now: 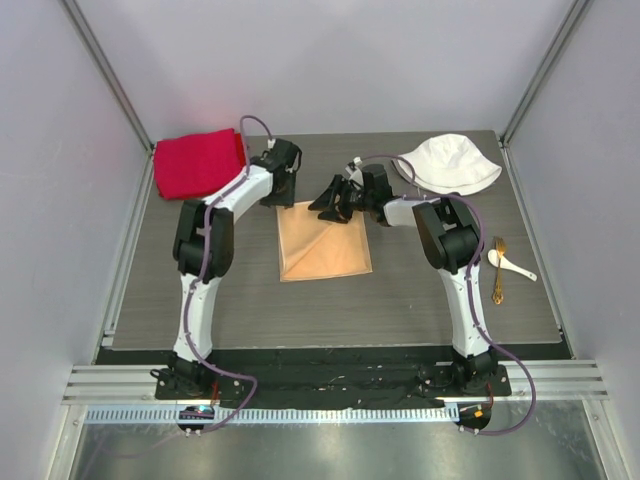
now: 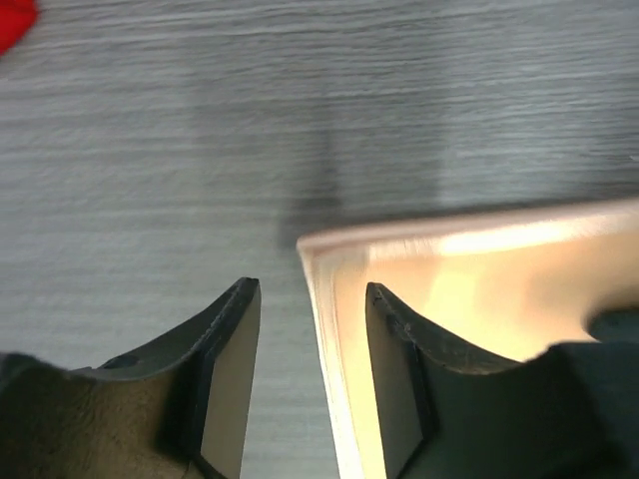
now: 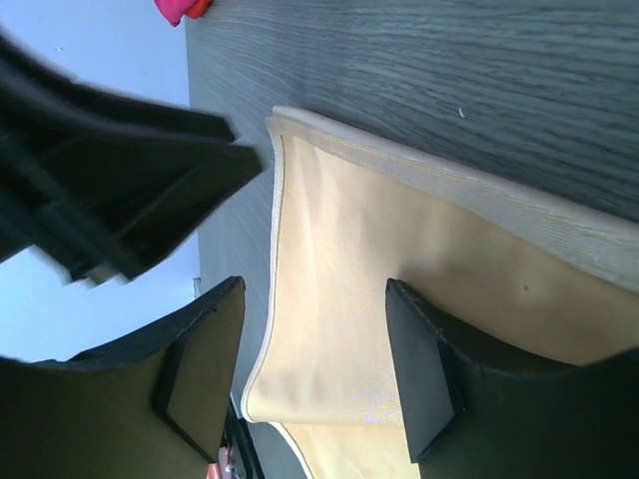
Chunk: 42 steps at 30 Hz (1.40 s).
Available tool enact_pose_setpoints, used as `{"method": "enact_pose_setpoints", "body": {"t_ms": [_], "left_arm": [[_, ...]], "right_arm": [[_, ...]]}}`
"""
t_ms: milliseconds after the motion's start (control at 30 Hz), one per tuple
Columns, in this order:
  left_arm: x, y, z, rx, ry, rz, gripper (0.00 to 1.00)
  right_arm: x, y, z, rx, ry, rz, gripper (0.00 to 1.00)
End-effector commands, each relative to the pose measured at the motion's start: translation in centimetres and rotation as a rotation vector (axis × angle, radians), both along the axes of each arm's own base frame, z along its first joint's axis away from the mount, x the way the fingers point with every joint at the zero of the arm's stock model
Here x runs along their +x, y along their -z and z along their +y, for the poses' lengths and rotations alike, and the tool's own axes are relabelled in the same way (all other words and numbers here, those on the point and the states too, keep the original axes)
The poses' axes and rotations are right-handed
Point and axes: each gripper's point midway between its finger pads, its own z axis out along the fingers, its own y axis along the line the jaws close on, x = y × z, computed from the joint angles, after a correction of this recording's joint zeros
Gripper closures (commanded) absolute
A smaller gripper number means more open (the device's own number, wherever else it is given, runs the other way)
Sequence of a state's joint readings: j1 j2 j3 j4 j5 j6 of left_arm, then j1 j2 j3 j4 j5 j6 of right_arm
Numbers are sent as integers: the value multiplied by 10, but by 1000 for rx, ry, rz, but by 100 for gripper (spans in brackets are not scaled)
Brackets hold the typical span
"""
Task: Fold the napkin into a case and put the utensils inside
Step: Smooth out the upper triangle-folded napkin at the center of the board.
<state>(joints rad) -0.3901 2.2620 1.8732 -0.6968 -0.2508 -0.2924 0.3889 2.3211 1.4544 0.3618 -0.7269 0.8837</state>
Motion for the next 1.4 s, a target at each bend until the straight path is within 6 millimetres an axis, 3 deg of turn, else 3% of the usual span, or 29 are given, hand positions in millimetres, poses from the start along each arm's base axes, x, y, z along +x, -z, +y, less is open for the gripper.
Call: {"method": "enact_pose_setpoints", "body": {"t_ms": [0,33,67,100,133,167,200,233,267,400,500,533,567,633,667,833,867,1000,1200,1367], "left_arm": [[-10,-112,2,-205,-163,-239,50],[-23,-137,-9,-323,-150,-271,54],[-19,-149,-27,-443,-118,-330,61],[-41,-114,-35,-520,-129,-252,70],[-57,-125,-62,-678,-31,-218,84],[-55,-130,-76,-762,9,-251,90],[-70,-102,-79,-793,4,-185,94],[-76,-101,-92,-870,28,-148,99],[-79,-80,-95,-882,12,-95,100],[-83,-69,-110,-962,77,-127,100],[-88,-44,-108,-942,70,-95,100],[-86,-44,-108,-949,79,-113,100],[-94,-32,-105,-945,61,-96,100],[-95,-31,-105,-964,78,-123,100],[-104,-20,-102,-958,69,-99,100],[-129,1,-87,-948,34,-84,82],[-141,15,-77,-938,0,-56,79],[-157,20,-60,-983,-37,-66,68],[-180,28,-47,-1052,-82,-58,62],[-224,54,-29,-1035,-147,4,61]], "right_arm": [[-3,32,-5,-40,24,51,36],[-4,32,-5,-40,23,54,36],[-5,31,-5,-39,23,51,36],[-5,32,-5,-41,24,52,36],[-5,32,-5,-41,24,52,36],[-4,32,-6,-39,26,55,36],[-5,32,-5,-36,25,61,36],[-4,32,-5,-32,27,61,36],[-5,33,-4,-28,23,64,36],[-6,32,-5,-32,21,60,36],[-7,31,-5,-35,18,58,36],[-7,32,-5,-36,17,57,36],[-6,31,-5,-36,17,56,36],[-7,32,-6,-37,16,56,36],[-7,33,-5,-38,14,59,37],[-7,34,-5,-37,9,59,37],[-7,33,-5,-37,7,56,36],[-9,35,-6,-52,-2,54,37],[-7,40,-10,-59,3,60,36],[-5,42,-16,-66,5,61,37]]}}
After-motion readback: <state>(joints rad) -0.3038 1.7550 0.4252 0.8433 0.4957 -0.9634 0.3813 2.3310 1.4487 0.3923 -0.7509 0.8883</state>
